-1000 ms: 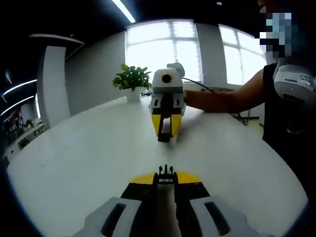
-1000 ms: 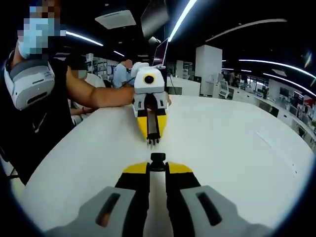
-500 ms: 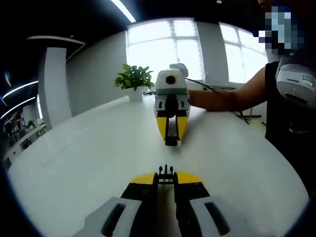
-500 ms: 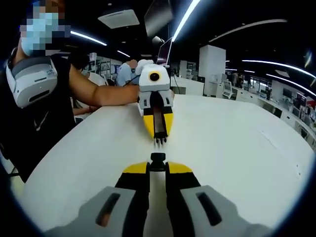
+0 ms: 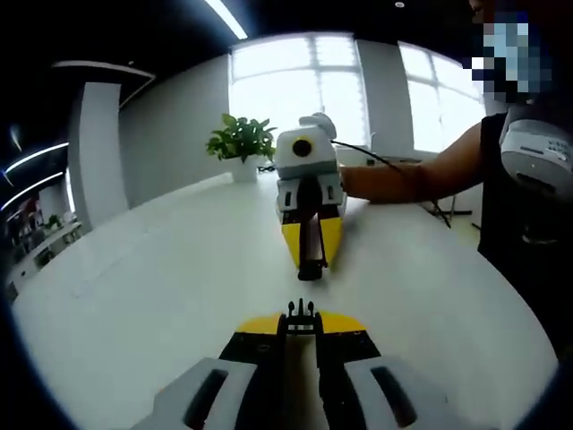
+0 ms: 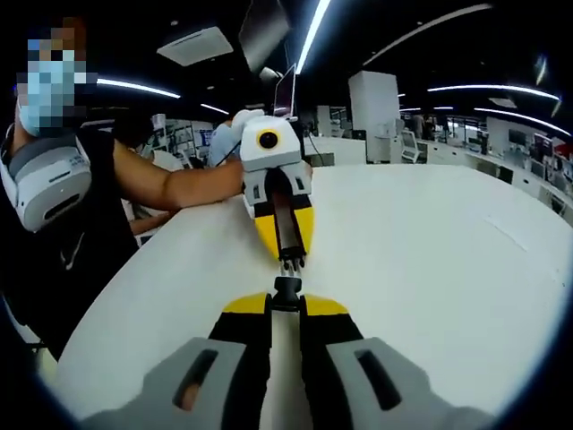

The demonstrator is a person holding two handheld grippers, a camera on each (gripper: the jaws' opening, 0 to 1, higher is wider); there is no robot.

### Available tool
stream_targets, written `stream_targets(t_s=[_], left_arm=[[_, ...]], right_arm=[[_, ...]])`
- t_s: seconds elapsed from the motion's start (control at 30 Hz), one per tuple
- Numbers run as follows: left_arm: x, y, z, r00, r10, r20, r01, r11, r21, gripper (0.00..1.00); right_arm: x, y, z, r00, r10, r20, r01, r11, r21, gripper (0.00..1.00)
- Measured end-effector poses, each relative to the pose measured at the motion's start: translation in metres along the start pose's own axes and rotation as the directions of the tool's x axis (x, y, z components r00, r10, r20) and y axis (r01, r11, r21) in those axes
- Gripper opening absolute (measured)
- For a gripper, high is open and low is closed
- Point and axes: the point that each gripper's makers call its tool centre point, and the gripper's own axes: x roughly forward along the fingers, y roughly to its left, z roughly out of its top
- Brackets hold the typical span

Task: Snap the two parts of the plastic buckle together until the buckle closes and remains connected.

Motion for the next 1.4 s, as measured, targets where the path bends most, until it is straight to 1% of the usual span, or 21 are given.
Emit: stream_targets(t_s=[0.17,0.33,0.4,0.47,0.57,0.77,0.87,0.97,1.0,1.13,1.4], left_arm=[[0.002,-0.002,-0.003,1.000,-0.015,-0.015,0.015,1.000,-0.001,0.11],[0.003,-0.004,-0.005,1.000,-0.020,-0.024,0.020,1.000,0.001,0.11],[0.004,-0.002,-0.004,1.000,-0.004,-0.029,0.004,1.000,0.014,0.11],[0.003,-0.002,-0.001,1.000,-0.004,-0.022,0.004,1.000,0.003,0.11],[0.002,-0.003,0.001,1.000,-0.015,-0.016,0.015,1.000,-0.016,0.11],[0.002,-0.007,0.004,1.000,-0.027,-0.005,0.027,0.999,-0.025,0.11],[0.003,-0.010,0.004,0.999,-0.036,-0.008,0.035,0.999,-0.017,0.11],[0.006,-0.012,0.003,0.999,-0.040,-0.011,0.040,0.999,0.002,0.11],[0.007,-0.013,0.003,0.999,-0.043,-0.012,0.043,0.999,0.010,0.11],[0.009,-0.016,0.000,0.998,-0.052,-0.023,0.053,0.998,0.027,0.11],[0.011,-0.014,-0.002,0.998,-0.045,-0.033,0.046,0.998,0.037,0.11]], right_arm=[[0.001,0.003,-0.009,0.999,0.002,-0.045,-0.004,0.999,-0.052,0.09],[0.000,0.003,-0.010,0.998,-0.006,-0.055,0.001,0.996,-0.092,0.09],[0.000,0.003,-0.011,0.998,-0.007,-0.059,0.001,0.995,-0.101,0.09],[-0.001,0.003,-0.011,0.998,-0.008,-0.059,0.001,0.994,-0.111,0.09],[-0.001,0.004,-0.008,0.999,-0.005,-0.054,-0.001,0.993,-0.118,0.09],[-0.001,0.006,-0.007,0.999,-0.007,-0.050,0.001,0.992,-0.123,0.09],[-0.001,0.007,-0.007,0.999,-0.007,-0.053,0.001,0.992,-0.126,0.09],[0.001,0.012,-0.010,0.997,0.004,-0.074,-0.014,0.989,-0.146,0.09],[0.001,0.014,-0.012,0.997,0.011,-0.082,-0.022,0.991,-0.135,0.09],[0.002,0.012,-0.012,0.997,0.011,-0.082,-0.021,0.991,-0.131,0.09],[0.005,0.008,-0.011,0.997,0.004,-0.078,-0.014,0.993,-0.120,0.09]])
